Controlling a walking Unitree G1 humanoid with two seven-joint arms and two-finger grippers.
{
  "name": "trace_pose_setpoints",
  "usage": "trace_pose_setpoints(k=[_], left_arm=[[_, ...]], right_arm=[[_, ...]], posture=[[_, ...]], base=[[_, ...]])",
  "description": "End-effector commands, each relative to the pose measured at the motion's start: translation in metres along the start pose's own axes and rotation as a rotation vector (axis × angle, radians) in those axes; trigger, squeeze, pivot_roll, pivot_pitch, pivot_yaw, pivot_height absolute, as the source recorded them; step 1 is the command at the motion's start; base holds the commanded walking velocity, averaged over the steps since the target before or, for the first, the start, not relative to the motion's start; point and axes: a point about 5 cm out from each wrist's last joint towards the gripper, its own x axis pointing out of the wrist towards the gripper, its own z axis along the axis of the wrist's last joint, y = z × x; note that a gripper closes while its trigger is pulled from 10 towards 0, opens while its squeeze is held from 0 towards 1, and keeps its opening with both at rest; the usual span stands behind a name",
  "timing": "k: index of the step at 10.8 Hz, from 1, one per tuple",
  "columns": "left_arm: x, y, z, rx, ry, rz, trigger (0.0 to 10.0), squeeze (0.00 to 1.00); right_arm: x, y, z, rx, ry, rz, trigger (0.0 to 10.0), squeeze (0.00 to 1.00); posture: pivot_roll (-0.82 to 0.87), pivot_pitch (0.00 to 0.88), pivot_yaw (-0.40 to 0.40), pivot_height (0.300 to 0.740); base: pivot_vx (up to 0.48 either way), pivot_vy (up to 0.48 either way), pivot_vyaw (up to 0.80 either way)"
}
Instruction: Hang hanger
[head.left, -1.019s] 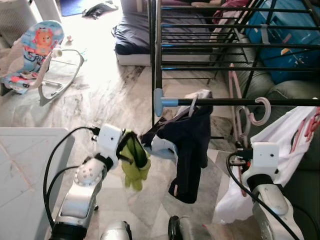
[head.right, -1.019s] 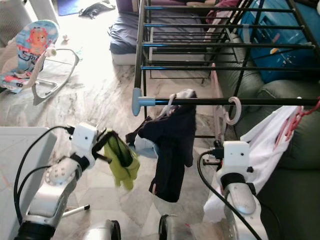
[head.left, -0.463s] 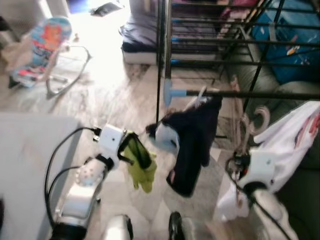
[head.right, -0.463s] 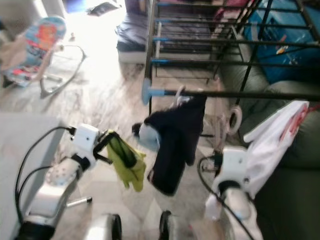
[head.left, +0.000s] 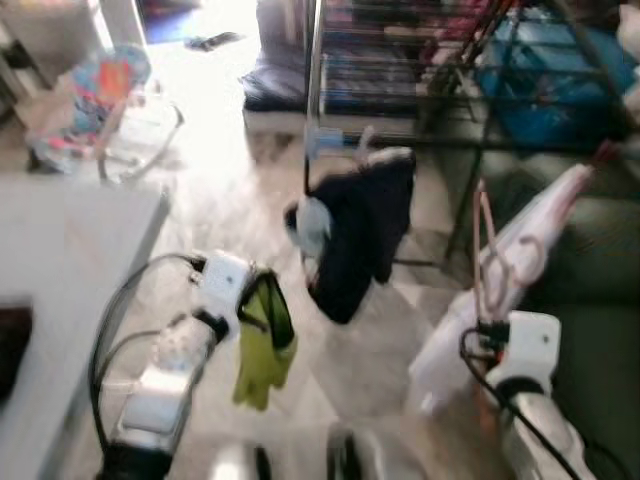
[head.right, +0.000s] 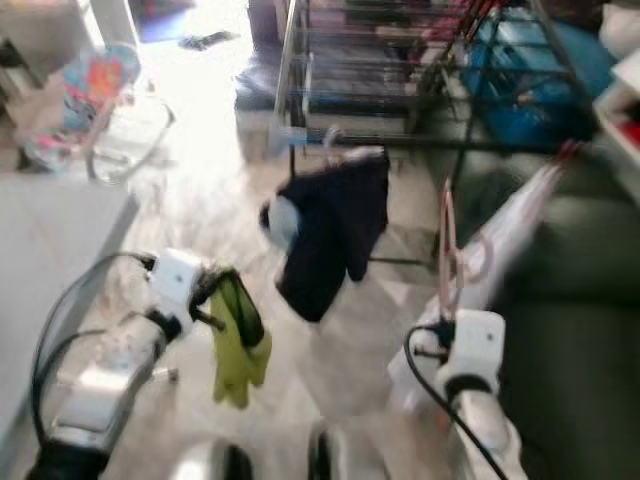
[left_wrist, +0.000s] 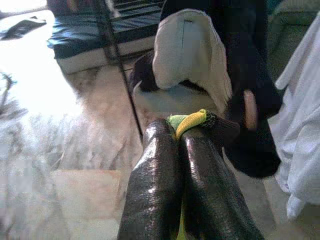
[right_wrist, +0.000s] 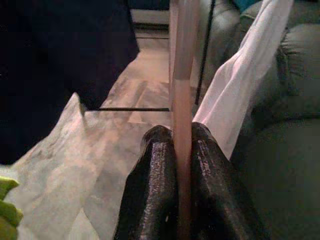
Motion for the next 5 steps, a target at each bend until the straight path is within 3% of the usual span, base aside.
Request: trace_pose_setpoints(k=[1,5], left_arm=[[-0.001,-0.002,0.002,0.002,-0.009,-0.013,10.0,0.0],[0.001,-0.007,0.001,0.005,-0.009,-0.05,10.0,0.0]], right_arm=[[0.003,0.0,0.001,0.006,0.002,-0.005,10.0,0.0],[0.024,-0.003,0.009,0.005,-0.011,-0.025,10.0,0.0]], posture=[[-0.05,0.082,-0.011,0.74],[-0.05,0.051,-0.013,0.74]], base=[[-0.322,0.0,0.0],[-0.337,0.0,0.0]])
